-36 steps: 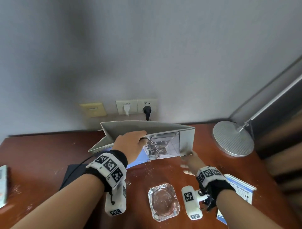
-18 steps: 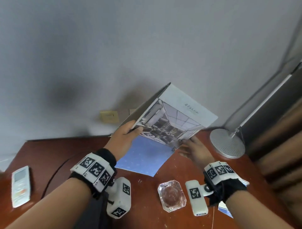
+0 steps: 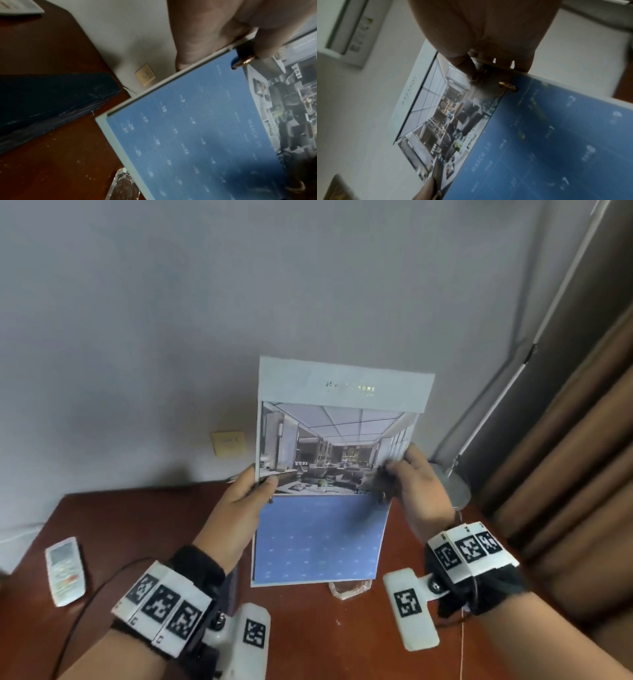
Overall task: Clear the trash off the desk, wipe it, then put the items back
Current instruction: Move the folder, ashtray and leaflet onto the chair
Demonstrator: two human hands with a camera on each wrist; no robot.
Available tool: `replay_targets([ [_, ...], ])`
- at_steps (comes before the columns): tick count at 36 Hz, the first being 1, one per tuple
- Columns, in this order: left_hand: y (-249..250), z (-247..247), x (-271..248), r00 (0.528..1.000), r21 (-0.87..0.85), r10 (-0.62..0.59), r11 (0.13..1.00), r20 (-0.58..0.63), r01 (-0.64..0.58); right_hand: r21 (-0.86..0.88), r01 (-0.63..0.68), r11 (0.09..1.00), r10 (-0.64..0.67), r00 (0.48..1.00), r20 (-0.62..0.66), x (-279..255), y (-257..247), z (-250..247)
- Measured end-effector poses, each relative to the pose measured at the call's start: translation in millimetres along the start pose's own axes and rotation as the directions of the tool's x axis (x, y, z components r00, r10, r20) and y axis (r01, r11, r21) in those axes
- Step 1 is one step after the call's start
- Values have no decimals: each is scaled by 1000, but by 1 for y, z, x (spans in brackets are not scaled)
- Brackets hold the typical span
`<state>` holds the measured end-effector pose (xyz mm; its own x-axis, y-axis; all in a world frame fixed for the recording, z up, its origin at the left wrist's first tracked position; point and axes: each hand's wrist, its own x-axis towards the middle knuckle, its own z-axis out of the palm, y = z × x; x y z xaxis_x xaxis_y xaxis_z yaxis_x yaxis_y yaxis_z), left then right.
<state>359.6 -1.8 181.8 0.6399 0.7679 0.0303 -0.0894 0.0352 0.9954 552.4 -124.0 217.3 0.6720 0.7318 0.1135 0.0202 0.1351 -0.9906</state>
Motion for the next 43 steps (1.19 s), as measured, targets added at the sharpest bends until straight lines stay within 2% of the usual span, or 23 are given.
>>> replay_targets([
  [5,12,20,-63,999,-4,-9,1000,-39,9,-10,17,1000,-17,999,51,-35,-18,-9],
  [9,11,42,-116,992,-51,-34,998,-118,28,-32,65,997,-61,990,129,-72,-26,-21],
  [17,-14,58,-232,937,-83,-162,986,-310,143,-99,72,992,-42,960,278,-151,-16,-30],
  [22,-14,42,-299,879,17,-171,980,-445,199,-107,45,993,-1,924,384,-199,-15,2],
  [25,-8,27,-333,838,31,-128,985,-531,170,-86,38,996,3,903,430,-225,-15,26],
  [31,-3,-13,-396,792,-49,-148,988,-593,148,-93,72,993,-11,845,535,-278,-16,75],
  [34,-7,-39,-431,770,-41,-161,984,-617,173,-106,81,991,-9,833,553,-304,-13,101],
  [37,1,-67,-472,748,-58,-156,986,-645,156,-157,136,978,-17,805,593,-341,-10,138],
  [43,0,-131,-570,681,-101,-151,989,-717,112,-167,134,977,19,723,691,-429,-7,222],
])
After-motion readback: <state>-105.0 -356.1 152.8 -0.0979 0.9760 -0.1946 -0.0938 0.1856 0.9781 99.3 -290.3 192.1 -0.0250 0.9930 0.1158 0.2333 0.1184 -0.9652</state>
